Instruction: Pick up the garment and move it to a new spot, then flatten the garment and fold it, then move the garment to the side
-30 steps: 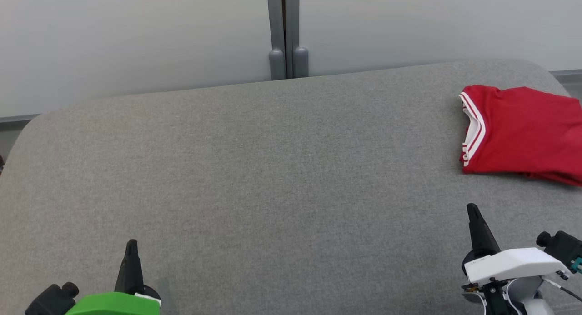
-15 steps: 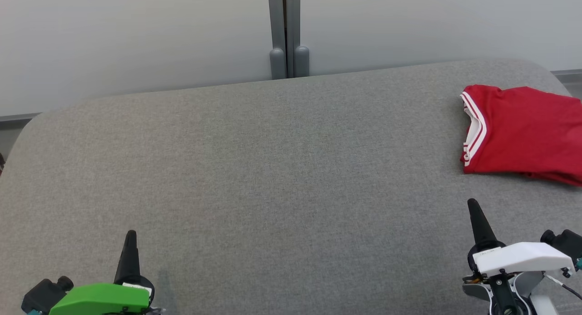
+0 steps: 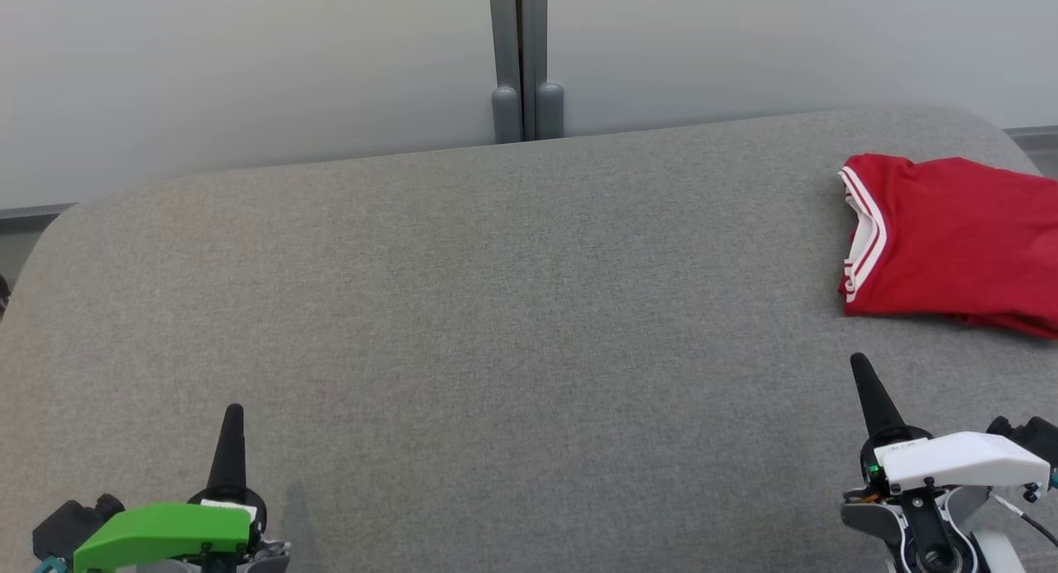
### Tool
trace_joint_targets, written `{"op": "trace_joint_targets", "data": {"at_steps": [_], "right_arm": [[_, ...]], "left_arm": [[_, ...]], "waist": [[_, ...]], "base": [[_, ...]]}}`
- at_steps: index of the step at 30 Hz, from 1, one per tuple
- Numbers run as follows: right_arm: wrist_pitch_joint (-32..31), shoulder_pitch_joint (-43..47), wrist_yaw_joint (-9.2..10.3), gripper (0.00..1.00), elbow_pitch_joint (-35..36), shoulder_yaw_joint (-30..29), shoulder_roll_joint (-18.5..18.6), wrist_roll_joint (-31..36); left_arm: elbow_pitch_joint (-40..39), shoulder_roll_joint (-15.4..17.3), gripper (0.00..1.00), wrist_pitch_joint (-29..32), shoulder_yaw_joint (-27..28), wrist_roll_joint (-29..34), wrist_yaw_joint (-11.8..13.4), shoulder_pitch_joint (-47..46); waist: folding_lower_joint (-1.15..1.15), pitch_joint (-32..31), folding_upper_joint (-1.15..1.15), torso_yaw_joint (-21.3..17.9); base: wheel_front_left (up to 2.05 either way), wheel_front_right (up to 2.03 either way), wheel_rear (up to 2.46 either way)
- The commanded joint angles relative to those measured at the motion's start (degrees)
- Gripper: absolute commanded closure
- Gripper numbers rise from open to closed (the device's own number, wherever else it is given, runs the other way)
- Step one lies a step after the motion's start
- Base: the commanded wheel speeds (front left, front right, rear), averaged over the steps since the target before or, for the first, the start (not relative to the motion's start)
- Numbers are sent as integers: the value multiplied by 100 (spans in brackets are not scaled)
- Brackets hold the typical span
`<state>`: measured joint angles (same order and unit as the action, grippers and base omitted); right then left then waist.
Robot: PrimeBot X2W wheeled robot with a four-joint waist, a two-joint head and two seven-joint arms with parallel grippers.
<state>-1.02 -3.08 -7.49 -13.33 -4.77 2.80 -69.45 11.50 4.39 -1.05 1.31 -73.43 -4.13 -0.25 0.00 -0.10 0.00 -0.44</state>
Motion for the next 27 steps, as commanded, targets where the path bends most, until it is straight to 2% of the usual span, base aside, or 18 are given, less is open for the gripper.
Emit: {"op": "trace_joint_targets", "data": {"at_steps": [1, 27], "right_arm": [[-44, -128, -2, 100, 14, -24, 18, -157], [-362, -251, -2, 100, -41, -123, 16, -1463]], "left_arm": [[-11, 47, 100, 46, 32, -163, -59, -165], [145, 26, 100, 384, 208, -1334, -245, -461]], "waist": [[0, 1, 0, 1], [0, 16, 0, 25]], "base": [[0, 0, 0], [0, 0, 0]]}}
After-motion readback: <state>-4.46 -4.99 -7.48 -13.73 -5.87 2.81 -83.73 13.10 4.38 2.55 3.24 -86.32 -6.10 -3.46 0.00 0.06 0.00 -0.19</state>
